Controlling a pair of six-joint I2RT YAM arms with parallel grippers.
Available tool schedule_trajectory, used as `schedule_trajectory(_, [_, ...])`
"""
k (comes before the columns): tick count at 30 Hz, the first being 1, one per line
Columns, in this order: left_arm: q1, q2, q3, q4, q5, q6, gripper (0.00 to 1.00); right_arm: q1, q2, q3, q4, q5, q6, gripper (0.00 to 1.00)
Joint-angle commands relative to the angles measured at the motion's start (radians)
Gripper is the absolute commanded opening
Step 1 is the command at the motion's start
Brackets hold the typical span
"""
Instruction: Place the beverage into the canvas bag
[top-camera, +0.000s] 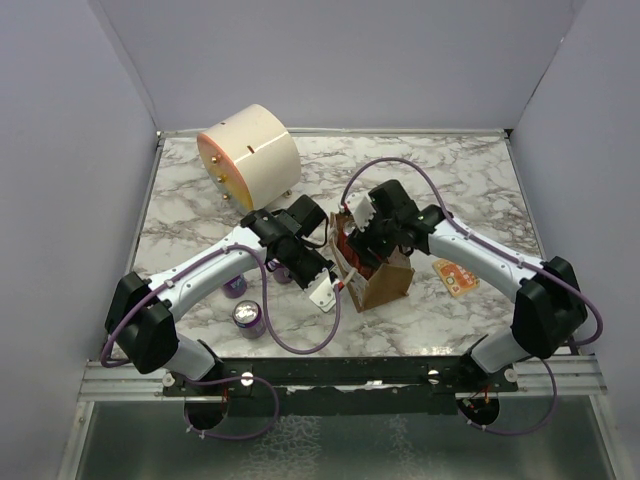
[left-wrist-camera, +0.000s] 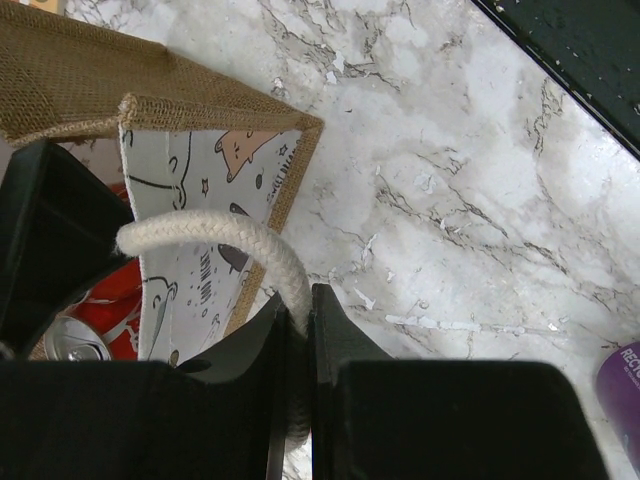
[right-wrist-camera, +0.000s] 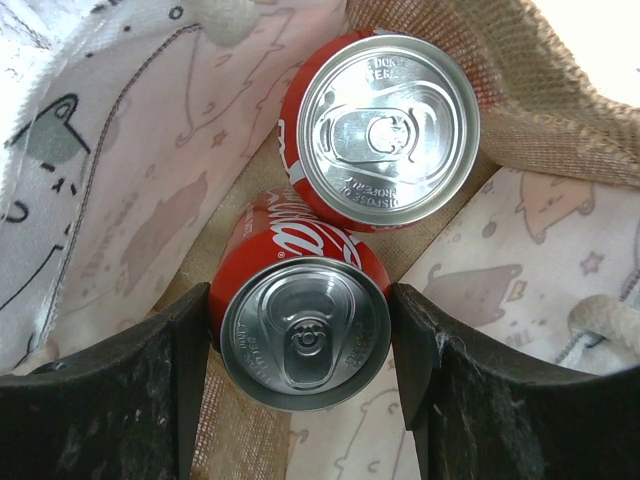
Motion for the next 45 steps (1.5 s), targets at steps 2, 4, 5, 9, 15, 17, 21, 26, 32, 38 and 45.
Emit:
schedule_trajectory(2, [-0.002,-0.015,-0.002,-0.004,0.003,0.018,0.08,0.011,0.012,-0.007,0.115,0.044,0.037,0.16])
schedule_trajectory(4, [-0.002,-0.011,0.001,-0.007,0.001,0.016,0.09,0.012,0.018,-0.011,0.121,0.045,0.045,0.19])
schedule_trajectory(5, [-0.003,-0.009,0.003,-0.008,0.001,0.015,0.08,0.013,0.022,-0.012,0.121,0.045,0.047,0.20])
schedule_trajectory(9, [-0.003,-0.006,0.000,-0.005,-0.007,0.017,0.08,0.020,0.038,-0.021,0.127,0.052,0.051,0.25])
schedule_trajectory(15, [-0.002,0.001,0.005,-0.008,-0.010,0.016,0.09,0.035,0.059,-0.011,0.114,0.034,0.058,0.32])
schedule_trajectory(17, [-0.002,0.005,0.011,-0.009,-0.012,0.016,0.09,0.035,0.056,-0.009,0.108,0.016,0.060,0.38])
schedule_trajectory(21, [-0.002,0.010,0.017,-0.010,-0.014,0.013,0.09,0.035,0.047,-0.002,0.095,-0.006,0.059,0.46])
schedule_trajectory(26, [-0.001,0.017,0.023,-0.013,-0.017,0.012,0.09,0.035,0.045,0.018,0.073,-0.051,0.065,0.57])
schedule_trajectory(32, [-0.002,0.019,0.027,-0.012,-0.025,0.008,0.08,0.035,0.045,0.037,0.053,-0.099,0.068,0.71])
schedule_trajectory(38, [-0.002,0.017,0.026,-0.012,-0.030,0.007,0.09,0.035,0.048,0.064,0.034,-0.111,0.064,0.83])
schedule_trajectory(45, [-0.002,0.012,0.022,-0.011,-0.032,0.003,0.09,0.035,0.045,0.093,0.012,-0.091,0.055,0.86])
